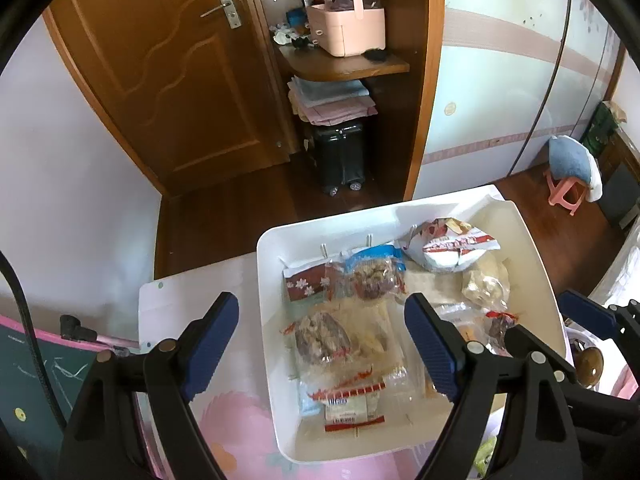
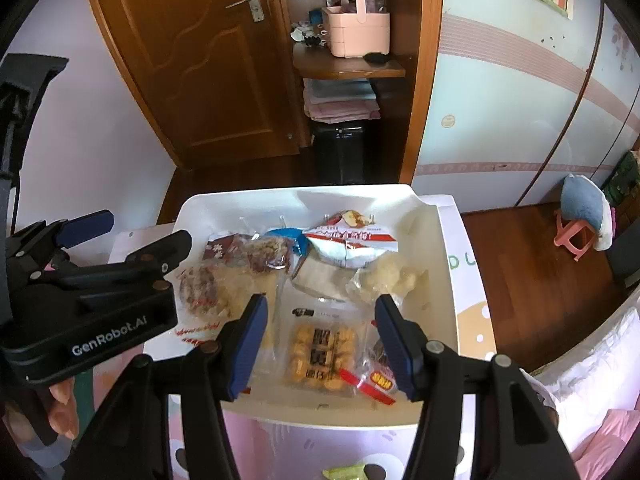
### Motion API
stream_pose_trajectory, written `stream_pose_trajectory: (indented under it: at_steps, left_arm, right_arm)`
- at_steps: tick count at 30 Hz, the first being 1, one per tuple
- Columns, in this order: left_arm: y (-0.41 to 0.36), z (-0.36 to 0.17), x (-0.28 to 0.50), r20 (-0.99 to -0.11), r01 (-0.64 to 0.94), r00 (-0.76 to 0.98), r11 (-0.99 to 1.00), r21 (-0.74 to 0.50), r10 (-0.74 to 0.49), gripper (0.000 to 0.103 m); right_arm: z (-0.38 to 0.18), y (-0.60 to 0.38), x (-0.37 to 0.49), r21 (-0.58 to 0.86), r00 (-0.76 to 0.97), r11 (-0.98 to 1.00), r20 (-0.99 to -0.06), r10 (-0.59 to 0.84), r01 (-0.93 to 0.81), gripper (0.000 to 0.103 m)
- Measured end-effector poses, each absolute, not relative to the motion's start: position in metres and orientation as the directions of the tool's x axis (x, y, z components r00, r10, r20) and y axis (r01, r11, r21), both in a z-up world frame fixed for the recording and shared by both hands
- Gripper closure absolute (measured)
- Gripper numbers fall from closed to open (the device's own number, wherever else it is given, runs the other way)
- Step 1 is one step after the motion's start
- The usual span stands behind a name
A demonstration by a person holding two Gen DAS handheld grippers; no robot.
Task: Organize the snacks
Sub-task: 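Move both tools back down over the last two snacks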
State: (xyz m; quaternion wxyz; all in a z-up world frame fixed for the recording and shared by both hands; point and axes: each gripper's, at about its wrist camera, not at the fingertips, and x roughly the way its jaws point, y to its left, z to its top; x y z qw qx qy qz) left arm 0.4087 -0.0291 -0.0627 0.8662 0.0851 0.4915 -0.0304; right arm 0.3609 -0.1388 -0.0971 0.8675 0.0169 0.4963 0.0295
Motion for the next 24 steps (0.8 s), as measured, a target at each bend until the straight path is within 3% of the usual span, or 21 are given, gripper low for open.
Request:
stream_pose_trajectory:
  at_steps: [24]
  left_arm:
    - [-0.039,-0.012,0.263,-0.792,0.134,0.61,0.987,0.084,-0.015,0.016]
  right_arm:
    - [-0.069,-0.173,0.248,0.072,0.519,0.996,-0.85,0.093,-0.059,0.047]
